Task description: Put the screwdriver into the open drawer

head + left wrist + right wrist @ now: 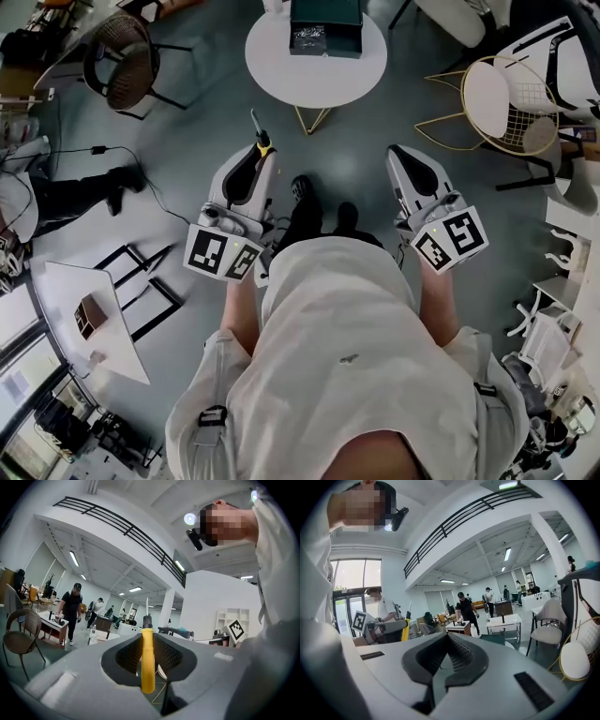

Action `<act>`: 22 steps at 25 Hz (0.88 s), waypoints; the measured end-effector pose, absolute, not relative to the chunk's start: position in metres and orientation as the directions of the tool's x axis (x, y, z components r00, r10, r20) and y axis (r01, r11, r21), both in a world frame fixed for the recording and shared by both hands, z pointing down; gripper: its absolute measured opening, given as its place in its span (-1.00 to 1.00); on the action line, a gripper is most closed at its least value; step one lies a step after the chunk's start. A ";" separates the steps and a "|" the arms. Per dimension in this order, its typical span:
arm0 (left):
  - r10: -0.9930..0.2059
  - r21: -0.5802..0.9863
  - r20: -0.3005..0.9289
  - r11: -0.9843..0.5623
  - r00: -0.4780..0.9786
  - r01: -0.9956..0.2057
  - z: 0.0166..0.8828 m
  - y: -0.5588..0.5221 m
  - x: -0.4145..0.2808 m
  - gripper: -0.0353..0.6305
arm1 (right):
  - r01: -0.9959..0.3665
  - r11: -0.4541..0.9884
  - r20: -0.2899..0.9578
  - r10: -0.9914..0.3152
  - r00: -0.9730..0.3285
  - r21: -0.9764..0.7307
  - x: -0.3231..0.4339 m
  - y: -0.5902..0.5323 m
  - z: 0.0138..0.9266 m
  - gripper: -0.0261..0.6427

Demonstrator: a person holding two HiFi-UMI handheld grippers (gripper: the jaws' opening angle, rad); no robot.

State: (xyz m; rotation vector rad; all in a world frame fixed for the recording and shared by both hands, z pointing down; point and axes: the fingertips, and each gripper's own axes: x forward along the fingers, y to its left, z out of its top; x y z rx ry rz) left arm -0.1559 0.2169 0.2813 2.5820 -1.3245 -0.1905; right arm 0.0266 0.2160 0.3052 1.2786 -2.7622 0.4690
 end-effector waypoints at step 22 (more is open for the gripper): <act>-0.720 0.299 0.017 -0.658 0.693 -0.691 0.309 0.125 -0.209 -0.65 | -0.827 0.515 0.235 -0.795 -0.559 -0.227 -0.037 0.153 0.312 -0.90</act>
